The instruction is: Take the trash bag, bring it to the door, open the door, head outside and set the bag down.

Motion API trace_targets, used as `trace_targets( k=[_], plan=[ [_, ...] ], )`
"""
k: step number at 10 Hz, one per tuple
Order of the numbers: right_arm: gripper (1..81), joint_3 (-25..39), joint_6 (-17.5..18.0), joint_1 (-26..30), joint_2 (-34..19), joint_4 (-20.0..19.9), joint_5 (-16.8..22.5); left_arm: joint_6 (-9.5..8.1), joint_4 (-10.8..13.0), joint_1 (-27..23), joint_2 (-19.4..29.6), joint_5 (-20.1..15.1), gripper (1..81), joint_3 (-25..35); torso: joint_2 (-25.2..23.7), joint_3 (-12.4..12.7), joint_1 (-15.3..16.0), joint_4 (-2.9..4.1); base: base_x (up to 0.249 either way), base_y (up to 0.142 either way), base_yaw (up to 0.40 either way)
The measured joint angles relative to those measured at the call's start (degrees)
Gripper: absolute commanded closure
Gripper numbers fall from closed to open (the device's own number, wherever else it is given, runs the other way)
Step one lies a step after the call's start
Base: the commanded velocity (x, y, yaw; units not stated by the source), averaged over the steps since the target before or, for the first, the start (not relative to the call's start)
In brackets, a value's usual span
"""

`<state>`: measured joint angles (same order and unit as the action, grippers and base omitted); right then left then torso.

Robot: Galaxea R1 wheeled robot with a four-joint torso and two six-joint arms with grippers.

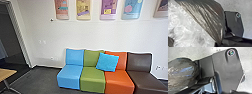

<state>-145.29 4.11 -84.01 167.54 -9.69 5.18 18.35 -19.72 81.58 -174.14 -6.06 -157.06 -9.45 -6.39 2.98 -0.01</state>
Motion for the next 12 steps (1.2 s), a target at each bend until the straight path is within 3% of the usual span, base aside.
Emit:
trace_targets(
  k=[7, 12],
  plan=[
    [1.0, -1.24, 0.00, -0.28, 1.24, 0.77, 0.29, 0.01, 0.46, 0.48, 0.02, -0.11, 81.1, 0.00, -0.02, 0.13, -0.02, 0.00, 0.000, 0.000, 0.000],
    [1.0, -1.38, 0.00, -0.28, 1.24, 0.79, 0.30, 0.01, 0.63, 0.48, 0.00, -0.16, 81.1, 0.00, -0.05, 0.15, -0.02, 0.00, 0.000, 0.000, -0.148]
  ],
)
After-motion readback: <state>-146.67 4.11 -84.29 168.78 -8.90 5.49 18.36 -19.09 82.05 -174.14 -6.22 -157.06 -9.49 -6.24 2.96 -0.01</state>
